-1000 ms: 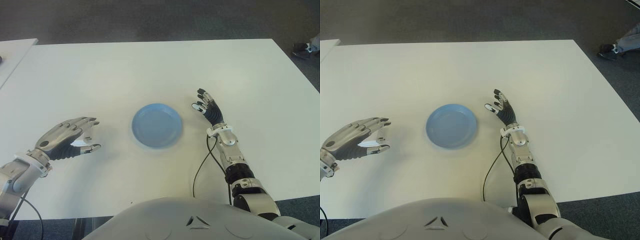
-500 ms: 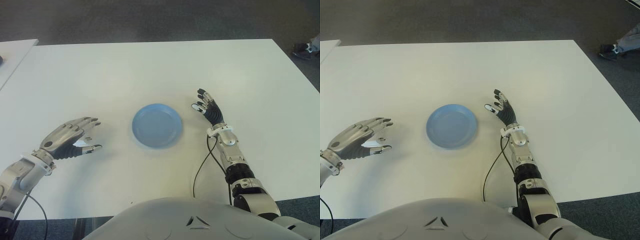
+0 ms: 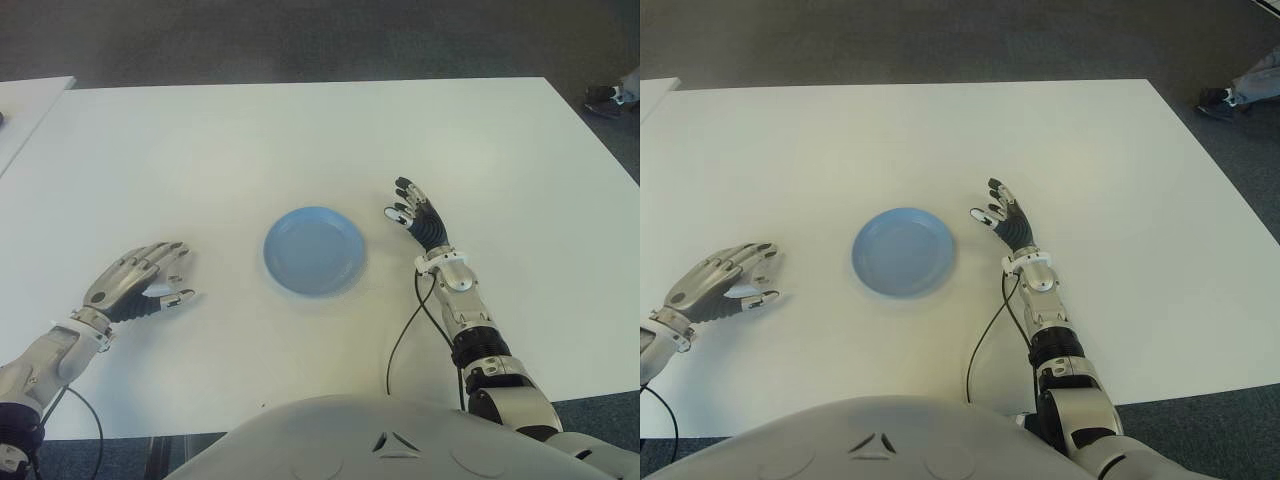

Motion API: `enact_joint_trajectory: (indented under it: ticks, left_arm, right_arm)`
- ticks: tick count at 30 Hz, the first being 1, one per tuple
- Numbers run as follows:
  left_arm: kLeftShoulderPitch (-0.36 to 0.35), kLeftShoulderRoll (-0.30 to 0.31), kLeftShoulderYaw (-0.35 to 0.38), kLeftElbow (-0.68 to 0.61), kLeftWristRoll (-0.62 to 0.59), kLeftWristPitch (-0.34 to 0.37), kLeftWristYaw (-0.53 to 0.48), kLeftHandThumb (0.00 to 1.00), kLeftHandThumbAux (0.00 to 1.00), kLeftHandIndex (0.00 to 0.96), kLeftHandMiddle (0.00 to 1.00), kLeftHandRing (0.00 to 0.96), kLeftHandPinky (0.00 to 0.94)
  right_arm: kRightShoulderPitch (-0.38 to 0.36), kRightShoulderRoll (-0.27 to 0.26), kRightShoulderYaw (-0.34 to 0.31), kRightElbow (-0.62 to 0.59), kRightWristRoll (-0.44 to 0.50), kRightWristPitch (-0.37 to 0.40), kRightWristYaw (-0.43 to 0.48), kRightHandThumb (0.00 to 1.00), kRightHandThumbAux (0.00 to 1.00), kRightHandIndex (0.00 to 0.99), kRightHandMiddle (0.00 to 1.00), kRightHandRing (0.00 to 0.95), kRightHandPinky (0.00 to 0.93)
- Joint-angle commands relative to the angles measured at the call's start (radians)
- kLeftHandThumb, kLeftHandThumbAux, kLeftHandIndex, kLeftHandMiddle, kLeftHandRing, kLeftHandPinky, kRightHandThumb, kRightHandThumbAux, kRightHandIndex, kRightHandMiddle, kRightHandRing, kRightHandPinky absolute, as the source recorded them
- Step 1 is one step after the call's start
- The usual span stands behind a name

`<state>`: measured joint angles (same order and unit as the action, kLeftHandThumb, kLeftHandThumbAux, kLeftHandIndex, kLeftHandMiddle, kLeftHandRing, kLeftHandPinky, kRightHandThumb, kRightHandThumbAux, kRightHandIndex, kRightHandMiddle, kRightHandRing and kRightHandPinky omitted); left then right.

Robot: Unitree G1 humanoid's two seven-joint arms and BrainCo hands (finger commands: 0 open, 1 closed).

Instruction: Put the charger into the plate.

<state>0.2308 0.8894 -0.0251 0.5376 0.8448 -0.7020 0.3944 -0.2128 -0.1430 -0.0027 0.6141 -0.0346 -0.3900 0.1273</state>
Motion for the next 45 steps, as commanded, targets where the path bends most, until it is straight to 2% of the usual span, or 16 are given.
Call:
enact_joint_trajectory:
  ticks: [1,10,16,23,26,29,31,39,45]
  left_arm:
    - [-0.013,0.006,-0.035,0.027,-0.005,-0.004,0.028,0.408,0.100,0.000,0.000,0.000,0.000]
    - [-0.022,-0.002,-0.054,0.041,-0.050,-0.003,0.027,0.393,0.106,0.000,0.000,0.000,0.000]
    - [-0.044,0.011,-0.042,0.065,-0.089,-0.006,0.019,0.407,0.116,0.000,0.000,0.000,0.000]
    - [0.010,0.109,0.064,0.101,-0.246,-0.072,-0.035,0.434,0.140,0.000,0.000,0.000,0.017]
    - [0.049,0.144,0.101,0.083,-0.296,-0.096,-0.062,0.451,0.150,0.000,0.000,0.000,0.023]
    - [0.232,0.217,0.278,-0.082,-0.410,-0.119,-0.141,0.485,0.172,0.000,0.000,0.000,0.029]
    - [0.297,0.225,0.349,-0.144,-0.436,-0.119,-0.172,0.502,0.184,0.000,0.000,0.000,0.035]
    - [0.379,0.179,0.468,-0.312,-0.403,-0.019,-0.273,0.545,0.210,0.000,0.000,0.000,0.058]
    - [0.387,0.182,0.475,-0.332,-0.318,0.016,-0.308,0.554,0.187,0.000,0.000,0.000,0.013]
  right_arm:
    - [0.021,-0.013,-0.006,0.034,0.002,0.018,0.011,0.068,0.551,0.000,0.020,0.041,0.099]
    - [0.017,-0.017,-0.011,0.052,0.002,0.001,0.014,0.069,0.549,0.000,0.022,0.044,0.109]
    - [0.020,-0.019,-0.009,0.046,-0.005,0.006,0.007,0.064,0.550,0.000,0.024,0.046,0.109]
    - [0.031,-0.017,-0.012,0.040,0.002,-0.005,0.011,0.072,0.560,0.000,0.026,0.049,0.112]
    - [0.034,-0.017,-0.014,0.039,0.003,-0.007,0.013,0.073,0.558,0.000,0.027,0.051,0.114]
    - [0.034,-0.019,-0.013,0.040,0.002,-0.004,0.014,0.072,0.554,0.000,0.028,0.051,0.112]
    - [0.035,-0.020,-0.014,0.039,0.001,-0.002,0.014,0.070,0.551,0.000,0.028,0.051,0.110]
    - [0.038,-0.027,-0.013,0.037,-0.009,-0.007,0.008,0.067,0.555,0.000,0.031,0.054,0.117]
    - [0.034,-0.031,-0.014,0.045,-0.010,-0.007,0.008,0.064,0.560,0.000,0.040,0.066,0.128]
